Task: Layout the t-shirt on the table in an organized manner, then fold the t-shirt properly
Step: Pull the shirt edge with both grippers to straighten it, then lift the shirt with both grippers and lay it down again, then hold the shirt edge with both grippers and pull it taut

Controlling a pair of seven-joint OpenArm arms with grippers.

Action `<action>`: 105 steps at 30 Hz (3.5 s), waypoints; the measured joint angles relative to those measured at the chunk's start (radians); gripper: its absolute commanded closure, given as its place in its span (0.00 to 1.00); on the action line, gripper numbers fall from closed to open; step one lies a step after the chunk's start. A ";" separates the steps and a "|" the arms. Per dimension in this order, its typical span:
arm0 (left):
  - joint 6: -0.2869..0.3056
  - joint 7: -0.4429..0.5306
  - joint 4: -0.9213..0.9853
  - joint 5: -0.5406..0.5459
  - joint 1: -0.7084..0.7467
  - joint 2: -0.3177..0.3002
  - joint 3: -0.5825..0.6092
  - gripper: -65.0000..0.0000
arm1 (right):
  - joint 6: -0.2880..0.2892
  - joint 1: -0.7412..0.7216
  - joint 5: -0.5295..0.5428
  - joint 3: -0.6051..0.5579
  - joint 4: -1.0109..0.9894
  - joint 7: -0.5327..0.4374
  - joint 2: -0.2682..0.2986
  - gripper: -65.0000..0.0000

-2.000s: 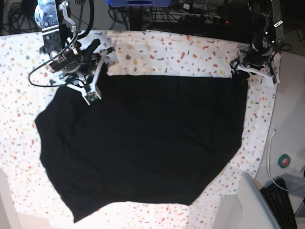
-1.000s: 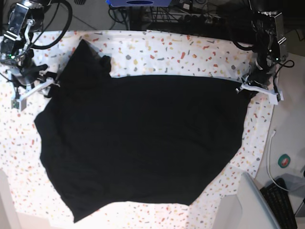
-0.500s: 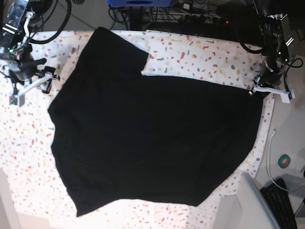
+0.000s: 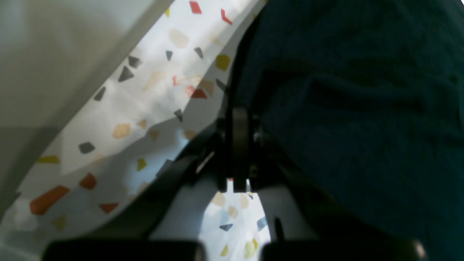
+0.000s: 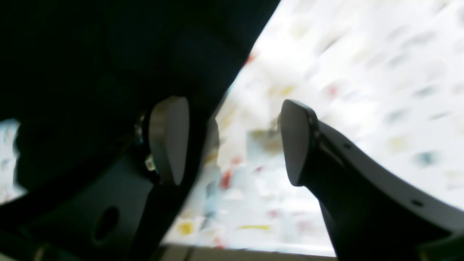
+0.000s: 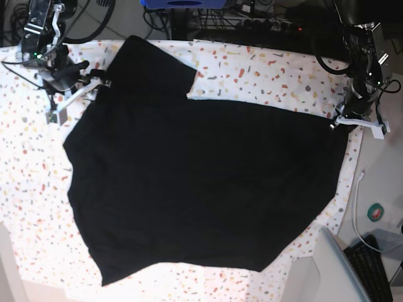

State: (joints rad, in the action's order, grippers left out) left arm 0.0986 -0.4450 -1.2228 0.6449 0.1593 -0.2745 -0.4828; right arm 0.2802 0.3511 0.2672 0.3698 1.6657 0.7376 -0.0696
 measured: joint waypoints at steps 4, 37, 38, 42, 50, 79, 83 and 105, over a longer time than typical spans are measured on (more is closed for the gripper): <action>-0.001 -0.005 0.001 0.000 0.010 0.003 0.000 1.00 | 0.000 -0.001 0.052 -0.017 -0.061 0.001 0.001 0.41; -0.048 -0.232 -0.175 -0.006 -0.254 -0.001 0.288 1.00 | 0.005 -0.456 0.073 0.002 -0.216 0.226 0.266 1.00; -0.071 -0.241 -0.174 -0.006 -0.301 -0.003 0.324 1.00 | 0.006 -0.509 0.072 0.002 -0.260 0.227 0.285 1.00; -0.113 -0.256 -0.148 0.002 -0.528 0.001 0.478 1.00 | 0.002 -0.737 0.066 0.003 -0.391 0.227 0.371 1.00; -0.127 -0.261 0.135 -0.009 -1.016 0.056 0.540 1.00 | 0.001 -1.079 0.062 0.003 -0.411 0.231 0.481 1.00; -0.120 -0.239 -0.213 -0.004 -0.273 0.068 0.543 1.00 | 0.000 -0.464 0.057 0.006 -0.582 -0.036 0.383 1.00; -0.126 -0.168 -0.126 -0.010 -0.206 0.050 0.543 1.00 | 0.000 -0.452 0.064 0.005 -0.669 -0.090 0.382 1.00; -0.122 -0.069 -0.078 -0.001 -0.138 -0.014 0.542 1.00 | 0.000 -0.414 0.068 0.039 -0.626 -0.073 0.430 0.45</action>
State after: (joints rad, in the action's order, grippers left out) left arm -0.0238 -0.5144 -1.3006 0.6441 0.0212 -0.2890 0.0593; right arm 0.2806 -0.0624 0.3347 0.4088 1.0401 0.6647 0.3607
